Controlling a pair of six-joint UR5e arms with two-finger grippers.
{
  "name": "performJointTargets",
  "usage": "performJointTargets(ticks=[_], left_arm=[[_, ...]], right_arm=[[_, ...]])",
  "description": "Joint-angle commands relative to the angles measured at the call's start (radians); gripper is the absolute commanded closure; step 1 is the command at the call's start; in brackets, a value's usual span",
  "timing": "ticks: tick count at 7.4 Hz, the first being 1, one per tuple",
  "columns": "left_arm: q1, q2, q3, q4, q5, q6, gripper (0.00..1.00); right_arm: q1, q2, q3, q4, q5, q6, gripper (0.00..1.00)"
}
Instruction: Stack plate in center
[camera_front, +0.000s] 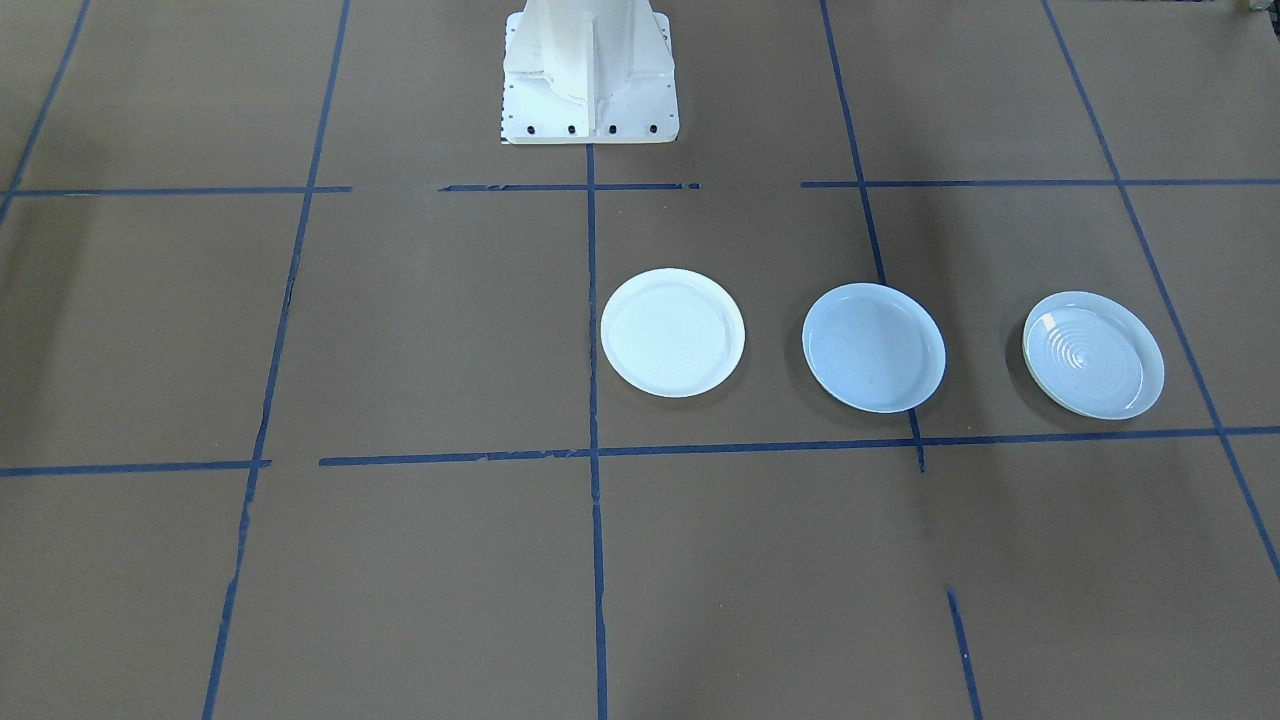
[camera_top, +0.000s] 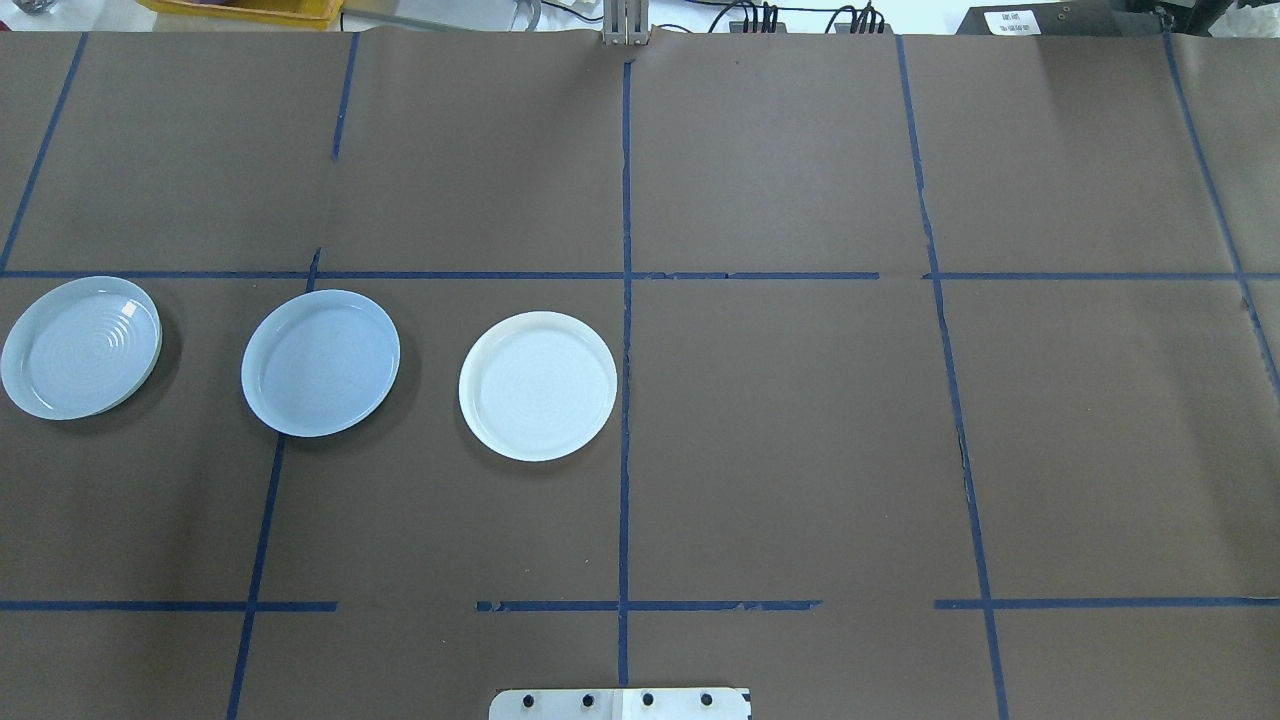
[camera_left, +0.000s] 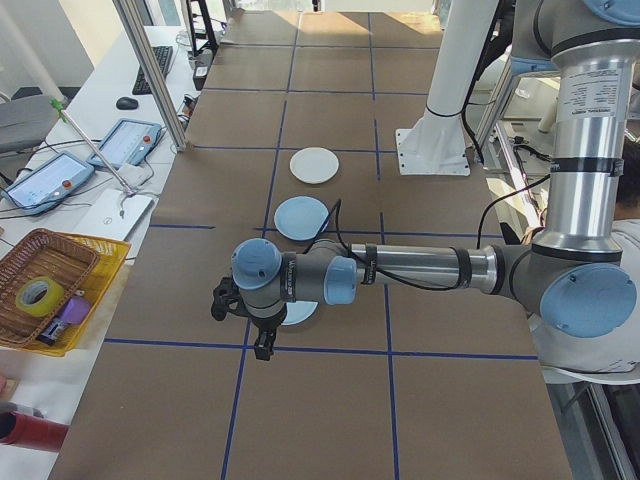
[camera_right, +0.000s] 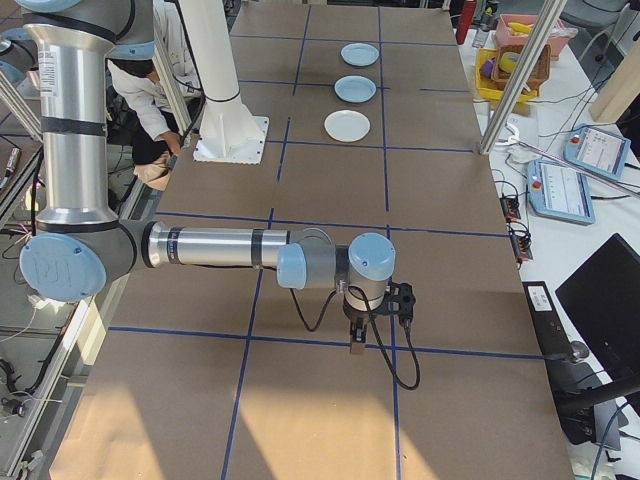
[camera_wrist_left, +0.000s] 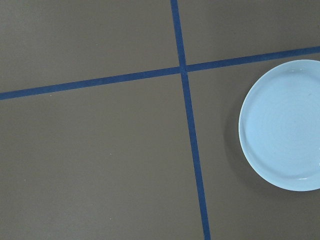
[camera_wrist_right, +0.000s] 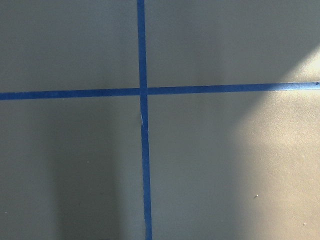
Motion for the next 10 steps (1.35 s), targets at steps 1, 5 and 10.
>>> performJointTargets(ticks=[1,5,10], left_arm=[[0.087,0.001,0.169,-0.402,0.000,-0.295,0.00],[0.276,0.001,0.283,-0.682,0.002,-0.581,0.00],[0.378,-0.007,0.356,-0.850,0.005,-0.750,0.00]], right_arm=[[0.000,0.000,0.000,0.000,0.000,0.000,0.00],[0.000,0.000,0.000,0.000,0.000,0.001,0.00],[0.000,0.000,0.000,0.000,0.000,0.001,0.00]])
